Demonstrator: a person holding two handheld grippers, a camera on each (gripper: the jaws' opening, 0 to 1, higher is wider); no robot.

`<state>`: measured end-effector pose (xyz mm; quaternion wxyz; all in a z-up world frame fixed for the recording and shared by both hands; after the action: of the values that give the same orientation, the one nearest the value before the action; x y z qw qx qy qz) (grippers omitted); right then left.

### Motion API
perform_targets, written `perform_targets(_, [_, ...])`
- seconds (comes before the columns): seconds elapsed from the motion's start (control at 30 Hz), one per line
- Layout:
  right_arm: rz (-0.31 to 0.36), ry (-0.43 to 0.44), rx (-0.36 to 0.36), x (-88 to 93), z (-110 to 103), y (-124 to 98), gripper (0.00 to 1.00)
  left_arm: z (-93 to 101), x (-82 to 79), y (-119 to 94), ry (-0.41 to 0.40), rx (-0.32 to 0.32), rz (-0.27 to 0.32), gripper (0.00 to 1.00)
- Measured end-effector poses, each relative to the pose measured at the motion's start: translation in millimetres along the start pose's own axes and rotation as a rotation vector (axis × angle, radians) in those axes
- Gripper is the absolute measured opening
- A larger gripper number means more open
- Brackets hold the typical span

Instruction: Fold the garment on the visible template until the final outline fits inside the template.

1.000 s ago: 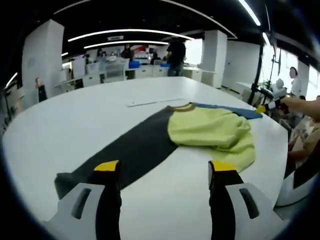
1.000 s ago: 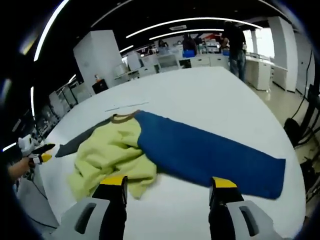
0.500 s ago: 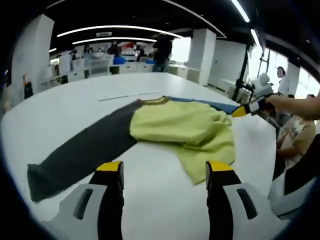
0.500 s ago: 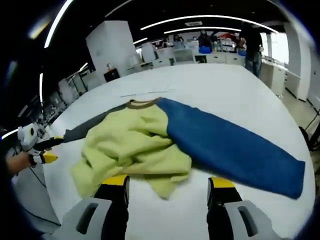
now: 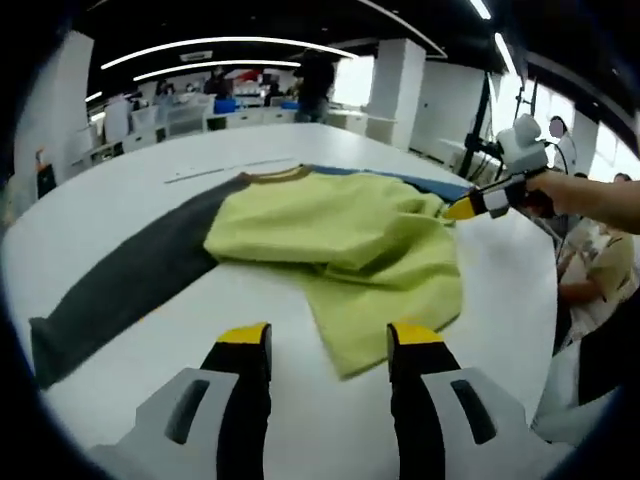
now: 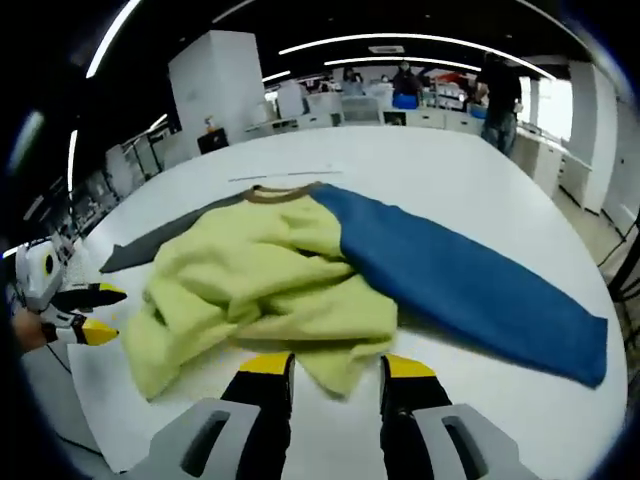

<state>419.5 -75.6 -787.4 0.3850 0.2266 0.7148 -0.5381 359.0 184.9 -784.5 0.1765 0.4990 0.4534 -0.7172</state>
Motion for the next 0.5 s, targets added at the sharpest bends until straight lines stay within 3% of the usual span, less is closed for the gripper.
perform_targets(0.37, [0.01, 0.023, 0.052, 3.8, 0, 3, 0.11, 7.0, 7.3, 3, -0.023, -0.041, -0.013, 0.23])
perform_targets(0.5, [0.002, 0.007, 0.063, 4.6, 2, 3, 0.06, 9.9, 7.6, 4, -0.003, -0.041, -0.021, 0.1])
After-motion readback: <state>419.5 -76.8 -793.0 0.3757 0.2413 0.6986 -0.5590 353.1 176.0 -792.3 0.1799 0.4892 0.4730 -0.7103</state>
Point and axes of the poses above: the point that each gripper's makers call its tool centre point, and the gripper's own axes: y roughly forward along the fingers, z roughly to its right, x roughly out of its underside, the point moved 1 cm from there along -y, roughly backward along the fingers, and after that the axes turned 7 degrees about z, right-handed, at the moved point
